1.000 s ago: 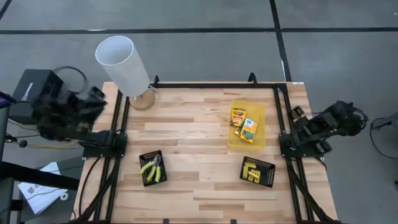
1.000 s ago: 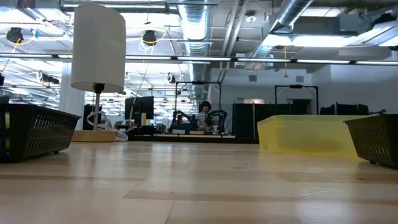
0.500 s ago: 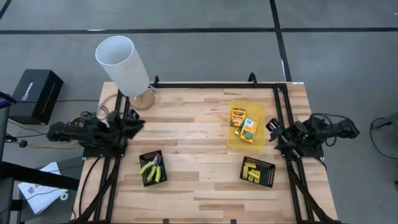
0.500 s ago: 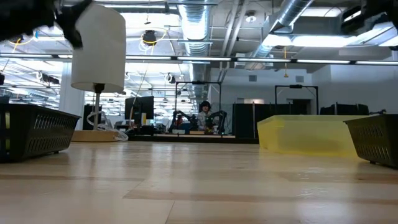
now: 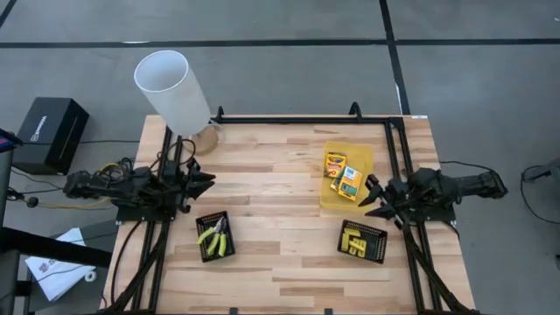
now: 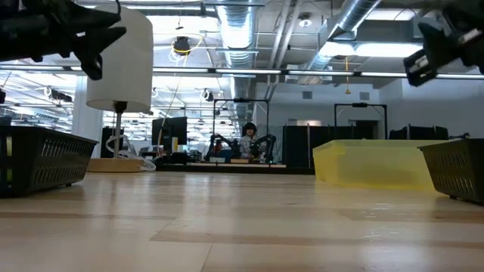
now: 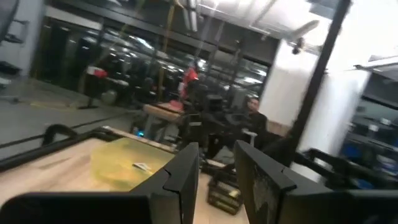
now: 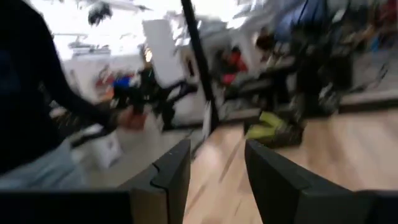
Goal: Pick & Place School Supplies
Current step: Return to Home Position
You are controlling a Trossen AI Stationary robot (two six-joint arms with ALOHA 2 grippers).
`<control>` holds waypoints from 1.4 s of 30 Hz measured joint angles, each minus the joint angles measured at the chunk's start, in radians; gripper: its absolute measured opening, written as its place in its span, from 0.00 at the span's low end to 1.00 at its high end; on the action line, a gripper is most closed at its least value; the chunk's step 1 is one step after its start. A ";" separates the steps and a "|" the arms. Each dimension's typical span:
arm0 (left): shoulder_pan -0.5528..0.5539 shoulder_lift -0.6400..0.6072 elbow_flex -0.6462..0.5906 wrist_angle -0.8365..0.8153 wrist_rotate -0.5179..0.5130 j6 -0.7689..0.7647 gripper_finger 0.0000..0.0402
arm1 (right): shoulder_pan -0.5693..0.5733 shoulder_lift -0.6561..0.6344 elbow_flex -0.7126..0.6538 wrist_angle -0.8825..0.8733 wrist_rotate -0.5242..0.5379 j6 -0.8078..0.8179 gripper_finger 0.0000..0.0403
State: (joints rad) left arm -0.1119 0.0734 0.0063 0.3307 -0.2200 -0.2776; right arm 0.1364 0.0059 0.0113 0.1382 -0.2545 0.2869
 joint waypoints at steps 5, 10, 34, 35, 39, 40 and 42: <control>0.000 0.000 0.000 -0.092 0.146 -0.069 0.25 | 0.000 0.006 0.001 -0.086 -0.104 -0.018 0.37; 0.000 0.008 0.000 -0.218 0.205 -0.100 0.25 | 0.001 0.026 0.002 -0.082 -0.200 -0.081 0.39; 0.000 0.049 0.000 -0.248 0.347 -0.142 0.25 | -0.169 0.230 0.002 -0.092 -0.067 -0.175 0.40; 0.000 0.049 0.000 -0.248 0.343 -0.142 0.25 | -0.196 0.227 0.002 -0.099 -0.026 -0.190 0.40; 0.000 0.049 0.000 -0.248 0.340 -0.111 0.25 | -0.299 0.210 0.002 -0.108 0.050 -0.279 0.40; 0.000 0.049 0.000 -0.247 0.331 -0.091 0.25 | -0.321 0.212 0.002 -0.109 0.050 -0.295 0.40; 0.000 0.049 0.000 -0.247 0.294 -0.064 0.25 | -0.361 0.211 0.002 -0.108 0.051 -0.303 0.40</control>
State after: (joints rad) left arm -0.1120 0.1226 0.0063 0.0834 0.0737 -0.3414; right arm -0.2244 0.2171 0.0132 0.0297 -0.2038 -0.0157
